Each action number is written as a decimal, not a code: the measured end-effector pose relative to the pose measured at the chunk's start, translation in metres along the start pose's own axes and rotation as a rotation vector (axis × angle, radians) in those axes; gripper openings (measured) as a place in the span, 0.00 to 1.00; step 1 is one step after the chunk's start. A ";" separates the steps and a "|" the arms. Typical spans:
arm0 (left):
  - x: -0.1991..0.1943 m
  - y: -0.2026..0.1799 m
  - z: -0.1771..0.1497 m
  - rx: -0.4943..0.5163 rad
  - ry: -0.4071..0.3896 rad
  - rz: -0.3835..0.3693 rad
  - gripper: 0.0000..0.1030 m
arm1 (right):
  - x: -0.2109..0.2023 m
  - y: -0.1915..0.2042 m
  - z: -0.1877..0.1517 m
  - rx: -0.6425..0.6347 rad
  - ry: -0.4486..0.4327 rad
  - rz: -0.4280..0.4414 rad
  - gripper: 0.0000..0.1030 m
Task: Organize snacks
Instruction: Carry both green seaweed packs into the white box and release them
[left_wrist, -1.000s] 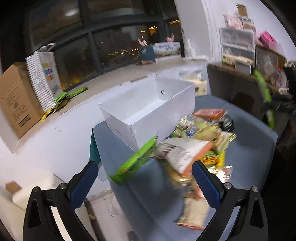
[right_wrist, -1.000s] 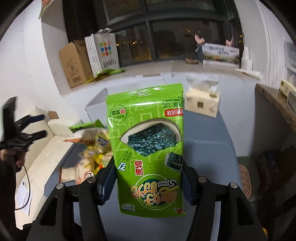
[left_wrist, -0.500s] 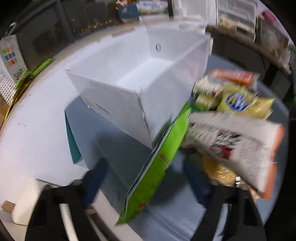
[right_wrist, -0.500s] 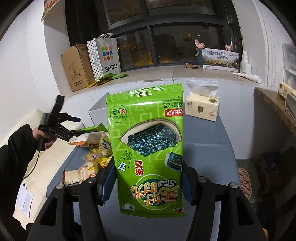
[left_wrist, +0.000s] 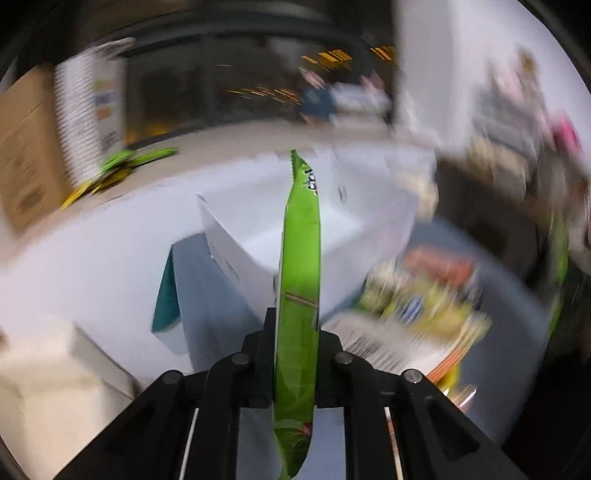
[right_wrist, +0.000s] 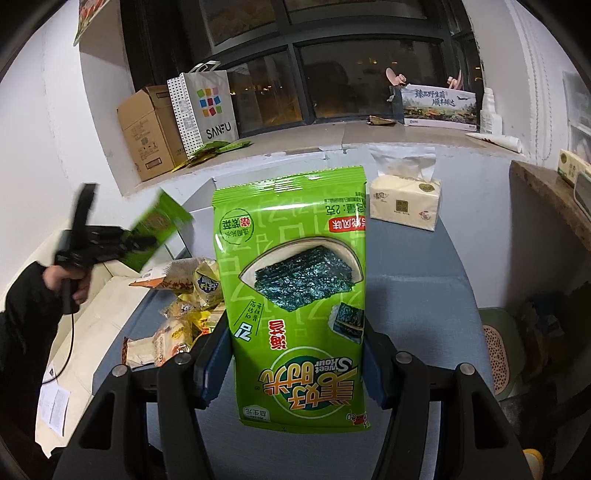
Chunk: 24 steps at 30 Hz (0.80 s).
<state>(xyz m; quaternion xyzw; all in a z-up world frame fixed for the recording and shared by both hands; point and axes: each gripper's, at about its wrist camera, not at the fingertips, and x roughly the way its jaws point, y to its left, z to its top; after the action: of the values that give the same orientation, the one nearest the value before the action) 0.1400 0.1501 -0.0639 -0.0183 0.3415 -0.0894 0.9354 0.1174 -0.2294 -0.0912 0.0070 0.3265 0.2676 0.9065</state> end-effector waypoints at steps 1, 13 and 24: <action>-0.010 0.000 0.003 -0.073 -0.037 -0.037 0.14 | 0.001 0.001 0.002 0.001 -0.005 0.002 0.63; 0.038 0.003 0.098 -0.446 -0.140 -0.089 0.14 | 0.045 0.021 0.121 -0.093 -0.095 0.038 0.63; 0.143 0.026 0.145 -0.422 0.058 0.075 0.14 | 0.194 -0.010 0.252 0.013 0.072 0.025 0.63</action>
<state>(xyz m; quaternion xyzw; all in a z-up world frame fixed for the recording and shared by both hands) 0.3445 0.1463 -0.0464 -0.1986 0.3800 0.0183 0.9032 0.3972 -0.1024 -0.0085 0.0075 0.3605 0.2771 0.8906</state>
